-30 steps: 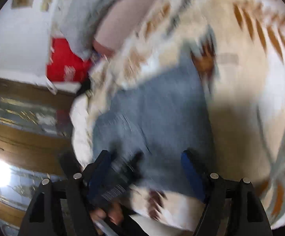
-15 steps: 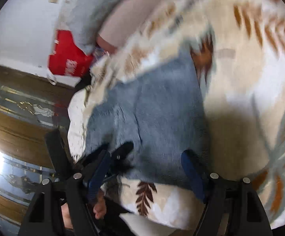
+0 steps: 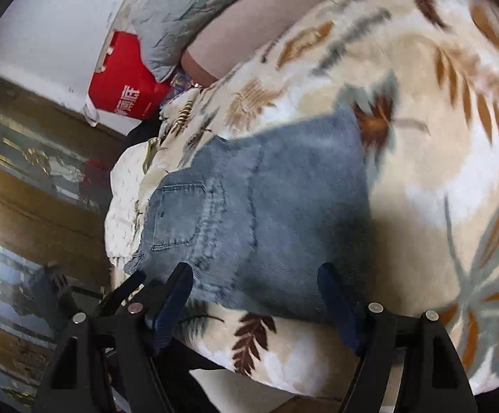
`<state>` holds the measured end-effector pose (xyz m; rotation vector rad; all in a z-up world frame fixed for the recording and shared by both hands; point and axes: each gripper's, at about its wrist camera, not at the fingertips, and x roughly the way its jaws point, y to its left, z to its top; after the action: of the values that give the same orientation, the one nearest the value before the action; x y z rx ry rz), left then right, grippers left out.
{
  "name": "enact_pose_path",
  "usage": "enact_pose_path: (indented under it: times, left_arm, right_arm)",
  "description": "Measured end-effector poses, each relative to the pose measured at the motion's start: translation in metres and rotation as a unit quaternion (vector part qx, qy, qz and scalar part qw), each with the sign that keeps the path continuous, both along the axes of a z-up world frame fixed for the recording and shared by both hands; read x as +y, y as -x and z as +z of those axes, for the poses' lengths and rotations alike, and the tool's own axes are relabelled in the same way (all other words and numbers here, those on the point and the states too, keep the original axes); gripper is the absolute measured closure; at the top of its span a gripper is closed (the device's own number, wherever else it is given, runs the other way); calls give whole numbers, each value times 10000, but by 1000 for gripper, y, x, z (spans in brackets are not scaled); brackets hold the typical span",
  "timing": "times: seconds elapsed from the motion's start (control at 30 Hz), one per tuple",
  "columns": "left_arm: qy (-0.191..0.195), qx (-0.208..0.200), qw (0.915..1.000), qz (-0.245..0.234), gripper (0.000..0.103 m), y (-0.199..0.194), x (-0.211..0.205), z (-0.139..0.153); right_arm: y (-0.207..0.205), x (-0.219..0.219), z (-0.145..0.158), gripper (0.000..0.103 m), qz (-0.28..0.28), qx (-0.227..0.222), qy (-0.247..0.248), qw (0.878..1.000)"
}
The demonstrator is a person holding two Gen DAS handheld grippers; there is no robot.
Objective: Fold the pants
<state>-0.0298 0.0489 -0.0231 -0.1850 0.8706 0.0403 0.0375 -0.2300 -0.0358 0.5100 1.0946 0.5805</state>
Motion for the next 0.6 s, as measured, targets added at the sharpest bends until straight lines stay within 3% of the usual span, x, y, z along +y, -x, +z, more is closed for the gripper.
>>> enact_pose_path:
  times: [0.1, 0.2, 0.23, 0.33, 0.4, 0.5, 0.6]
  left_arm:
    - [85, -210, 9976, 660, 0, -8, 55, 16]
    - [-20, -74, 9938, 1110, 0, -30, 93, 13]
    - [-139, 140, 9920, 1250, 0, -41, 105, 5]
    - [-165, 409, 9887, 1433, 0, -57, 128, -19]
    - [-31, 534, 9886, 1407, 0, -60, 136, -34]
    - [-33, 612, 9884, 1388, 0, -62, 138, -44]
    - [-78, 615, 9889, 1351, 0, -64, 139, -46]
  right_arm:
    - [-29, 35, 32, 25, 407, -297, 342, 9981]
    - [-76, 87, 53, 25, 764, -429, 674, 9939]
    - [-96, 107, 52, 25, 784, -401, 839, 9926]
    - [-150, 152, 34, 30, 821, -200, 1408, 9864]
    - [-182, 179, 15, 42, 965, -24, 1788, 9791]
    - [-202, 200, -10, 57, 1193, 139, 2145, 9693]
    - [-212, 218, -28, 60, 1394, 233, 2344, 9618]
